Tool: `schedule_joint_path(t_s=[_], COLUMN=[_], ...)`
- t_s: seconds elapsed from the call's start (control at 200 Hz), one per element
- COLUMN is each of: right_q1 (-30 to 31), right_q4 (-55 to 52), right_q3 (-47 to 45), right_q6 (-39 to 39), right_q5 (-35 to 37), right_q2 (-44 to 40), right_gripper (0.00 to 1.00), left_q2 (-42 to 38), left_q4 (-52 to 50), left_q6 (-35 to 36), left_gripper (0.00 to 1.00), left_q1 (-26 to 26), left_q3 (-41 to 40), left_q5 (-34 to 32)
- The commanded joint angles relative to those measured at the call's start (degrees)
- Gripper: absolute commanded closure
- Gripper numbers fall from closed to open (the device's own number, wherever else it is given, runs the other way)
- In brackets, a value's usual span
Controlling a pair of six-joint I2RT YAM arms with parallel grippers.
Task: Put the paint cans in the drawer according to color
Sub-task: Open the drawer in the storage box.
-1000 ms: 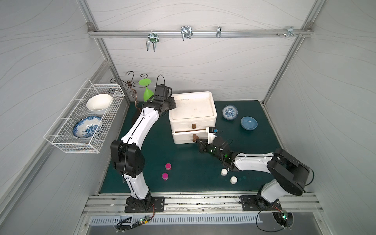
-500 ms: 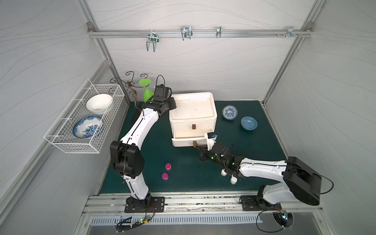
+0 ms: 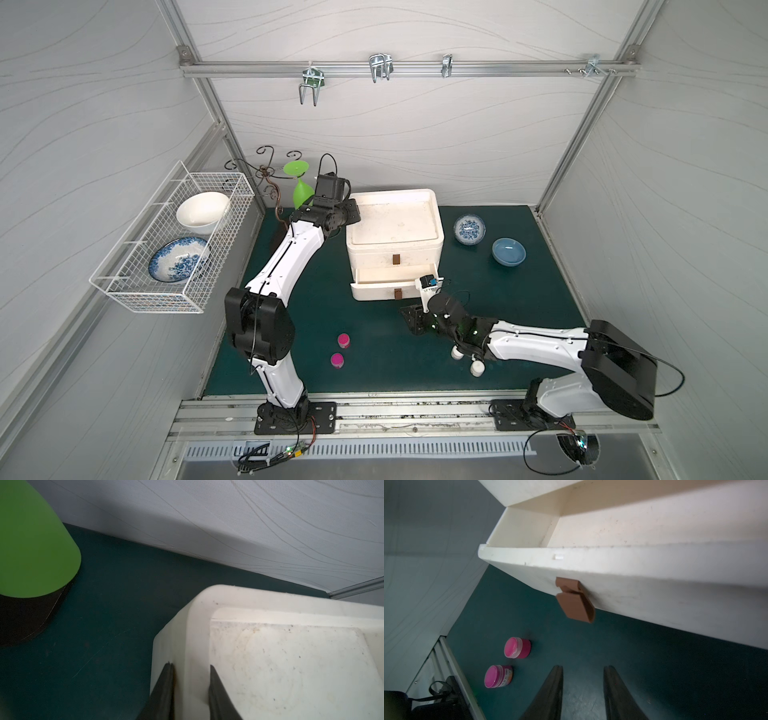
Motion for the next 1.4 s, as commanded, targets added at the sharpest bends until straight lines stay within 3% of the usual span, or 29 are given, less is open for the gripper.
schedule_joint_path(t_s=[0.0,0.115,0.18,0.3,0.315,0.335,0.465,0.63,0.755,0.915,1.091,1.206,1.396], right_q1=[0.8,0.9,0.9,0.0,-0.2,-0.5,-2.3,-3.0,-4.3,-8.9,-9.5,-10.2,-11.0], right_q4=[-12.4,-24.6,-33.3,-46.3,-47.5,-49.1,-53.4,-47.9,-44.1,-33.8,-22.0,-20.4,-21.0], right_q3=[2.4,3.6,4.5,5.3,5.2,5.1,3.3,2.7,7.5,11.6,14.4,17.6,21.6], right_q6=[-1.0,-1.1,-1.1,-0.1,0.0,0.2,-0.7,-5.1,-11.3,-21.7,-32.1,-38.0,-46.6], right_q5=[2.2,5.5,8.4,11.3,11.3,11.4,10.5,12.0,12.3,3.9,-5.5,-12.1,-15.7], right_q2=[-6.5,-13.9,-17.4,-22.0,-22.5,-23.1,-26.4,-28.5,-24.7,-16.2,-8.1,-3.0,1.8], right_gripper=[0.59,0.58,0.50,0.21,0.06,0.02,0.01,0.01,0.01,0.01,0.01,0.02,0.04], left_q2=[-0.2,-0.6,-1.2,-2.5,-2.8,-3.1,-4.2,-3.0,-2.3,-1.3,-0.4,-0.5,-0.3], left_q4=[-3.1,-3.3,-3.3,-3.7,-3.8,-3.8,-3.8,-3.9,-4.3,-4.7,-5.1,-5.1,-5.1], left_q6=[-9.0,-8.4,-7.9,-6.4,-6.2,-5.9,-3.9,-3.8,-3.1,-2.4,-2.6,-2.5,-2.8], left_gripper=[0.79,0.72,0.63,0.45,0.44,0.42,0.35,0.40,0.41,0.41,0.42,0.43,0.43], left_q1=[-0.2,-0.2,-0.2,-0.2,-0.2,-0.2,-0.3,-0.2,-0.3,-0.3,-0.2,-0.2,0.2], left_q3=[-0.6,-0.4,-0.3,0.0,0.0,0.2,0.1,0.0,0.2,0.4,0.8,0.9,0.9], left_q5=[9.7,10.0,9.9,9.0,8.9,8.5,7.4,7.9,7.0,6.1,6.7,6.7,7.2])
